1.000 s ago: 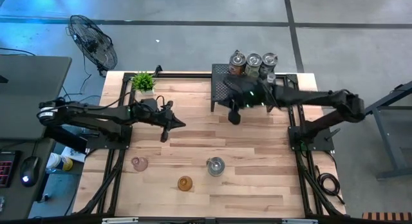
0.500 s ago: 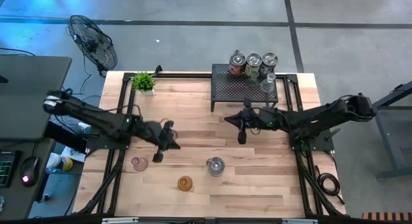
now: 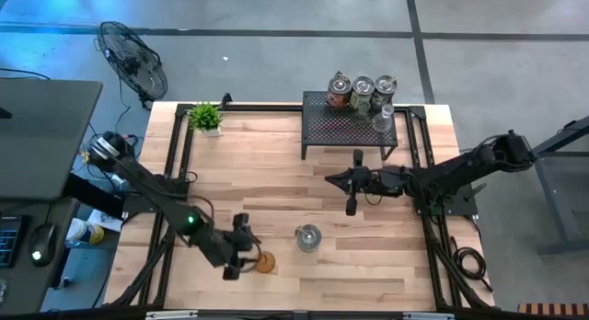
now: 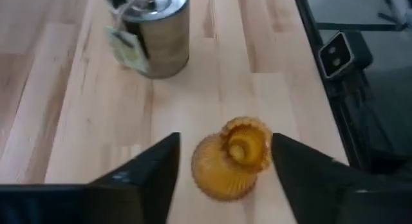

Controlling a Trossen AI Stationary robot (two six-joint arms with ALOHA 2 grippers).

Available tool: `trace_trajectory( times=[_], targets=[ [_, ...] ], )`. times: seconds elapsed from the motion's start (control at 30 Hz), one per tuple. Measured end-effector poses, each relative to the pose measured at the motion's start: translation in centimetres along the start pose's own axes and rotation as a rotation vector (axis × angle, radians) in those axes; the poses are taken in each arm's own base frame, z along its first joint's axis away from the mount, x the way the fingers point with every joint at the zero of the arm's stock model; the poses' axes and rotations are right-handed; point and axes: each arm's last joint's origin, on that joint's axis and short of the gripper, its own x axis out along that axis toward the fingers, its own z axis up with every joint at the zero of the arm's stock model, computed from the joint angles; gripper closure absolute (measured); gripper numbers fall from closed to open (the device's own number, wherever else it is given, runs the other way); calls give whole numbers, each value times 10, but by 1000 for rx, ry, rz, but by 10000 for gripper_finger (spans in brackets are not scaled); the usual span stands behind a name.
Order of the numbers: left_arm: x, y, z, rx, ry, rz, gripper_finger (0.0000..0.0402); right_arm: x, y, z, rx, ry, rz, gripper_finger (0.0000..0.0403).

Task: Pick & Place candle stick holders
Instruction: Put the orange candle holder on the shelf

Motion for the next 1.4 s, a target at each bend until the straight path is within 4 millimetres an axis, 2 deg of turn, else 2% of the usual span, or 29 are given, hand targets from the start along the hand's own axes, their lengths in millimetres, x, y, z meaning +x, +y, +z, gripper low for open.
trace_trajectory(
  times=[0.13, 0.23, 0.4, 0.57, 0.9, 1.0, 1.2, 1.4],
  targets=[
    [14, -12, 2, 29, 51, 32, 98, -1, 4, 1, -37, -12, 10, 403],
    [24, -15, 0, 31, 99, 48, 66, -2, 6, 3, -53, -28, 16, 403],
    [36, -20, -4, 21, 107, 23, 48, -2, 6, 5, -66, -55, 16, 403],
    [41, -21, -5, 42, 102, 24, 80, -2, 6, 6, -87, -63, 16, 403],
    [41, -19, -6, 55, 99, 53, 216, -2, 5, 6, -104, -66, 14, 403],
    [39, -15, -3, 81, 90, 73, 236, -2, 5, 6, -110, -65, 14, 403],
    [24, 14, 18, 112, 80, 131, 233, -2, 5, 8, -126, -77, 13, 403],
    [15, 68, 47, 155, 64, 185, 224, -2, 5, 8, -125, -81, 13, 403]
  ],
)
